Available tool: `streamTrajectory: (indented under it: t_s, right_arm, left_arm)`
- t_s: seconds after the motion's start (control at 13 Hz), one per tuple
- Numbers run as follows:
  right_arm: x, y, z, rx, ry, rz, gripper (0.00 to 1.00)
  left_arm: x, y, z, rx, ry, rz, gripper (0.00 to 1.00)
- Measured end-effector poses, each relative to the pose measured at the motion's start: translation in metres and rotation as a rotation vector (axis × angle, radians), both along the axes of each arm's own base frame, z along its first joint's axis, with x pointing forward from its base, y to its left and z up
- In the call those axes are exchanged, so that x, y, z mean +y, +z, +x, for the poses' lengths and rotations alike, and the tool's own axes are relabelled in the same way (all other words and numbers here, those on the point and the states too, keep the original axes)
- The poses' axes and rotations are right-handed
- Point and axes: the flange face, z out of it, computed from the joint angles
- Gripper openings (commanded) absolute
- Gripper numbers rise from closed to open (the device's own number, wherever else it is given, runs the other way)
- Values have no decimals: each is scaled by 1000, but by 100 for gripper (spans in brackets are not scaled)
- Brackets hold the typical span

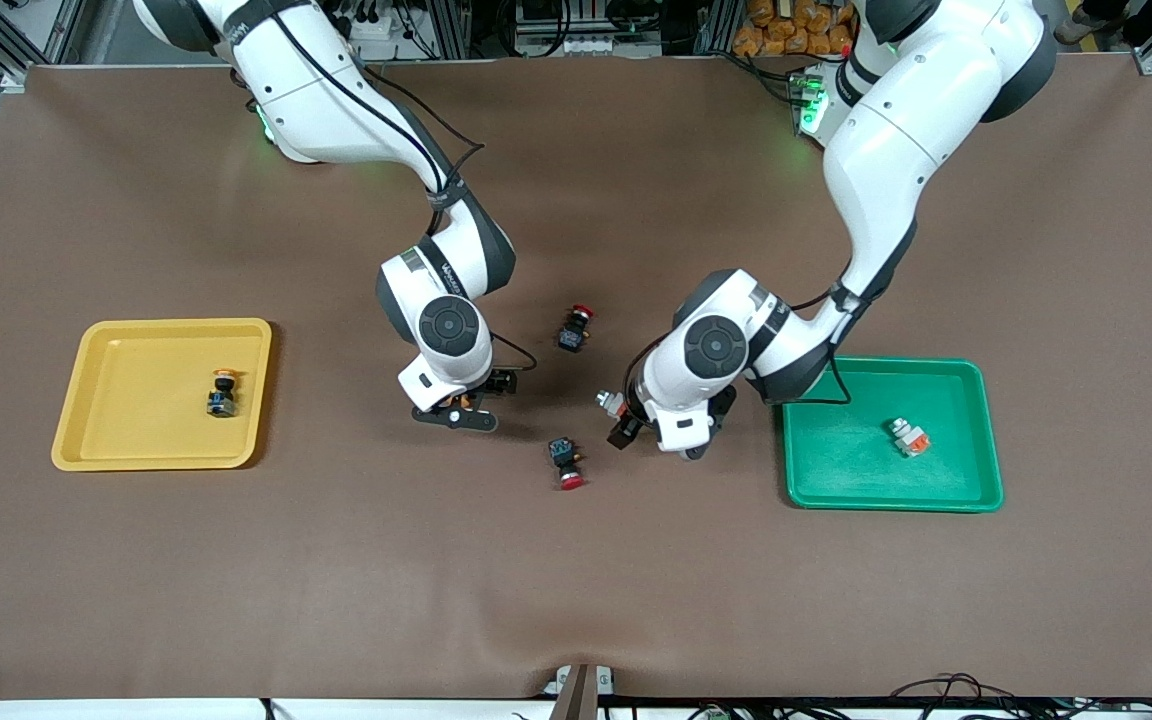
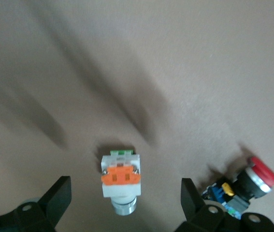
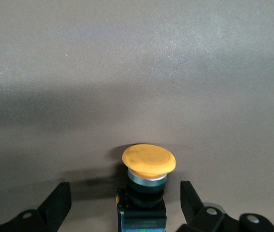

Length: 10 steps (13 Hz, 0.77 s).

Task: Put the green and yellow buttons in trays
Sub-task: 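Grasp a second white button and a yellow button with both grippers, then carry the buttons to the matching trays and open both grippers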

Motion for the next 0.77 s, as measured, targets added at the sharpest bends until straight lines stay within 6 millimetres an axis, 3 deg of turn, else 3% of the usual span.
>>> streamTrajectory:
  t_s: [0.08,0.15,0.23,0.38,0.62,0.77]
  right_arm:
    - [0,-2,-2,4,-1,-3,61]
    - [-1,-5,-5,10,-2,-7,8]
    - [-1,-7,-7,14,-1,-10,0]
    - [1,-4,-7,8,0,-6,0]
    - [1,5,-5,1,-2,-1,0]
    - [-3,11,-1,-5,-8,-3,0]
  left_arm:
    - [-2,-4,-2,6,-1,1,100]
    - [-3,-9,-3,6,1,-4,100]
    - [-4,-14,-3,5,3,-11,100]
    - [-5,-24,-5,12,4,-15,95]
    - [-6,-30,-6,18,3,-15,54]
    - [-5,-30,-6,17,4,-15,0]
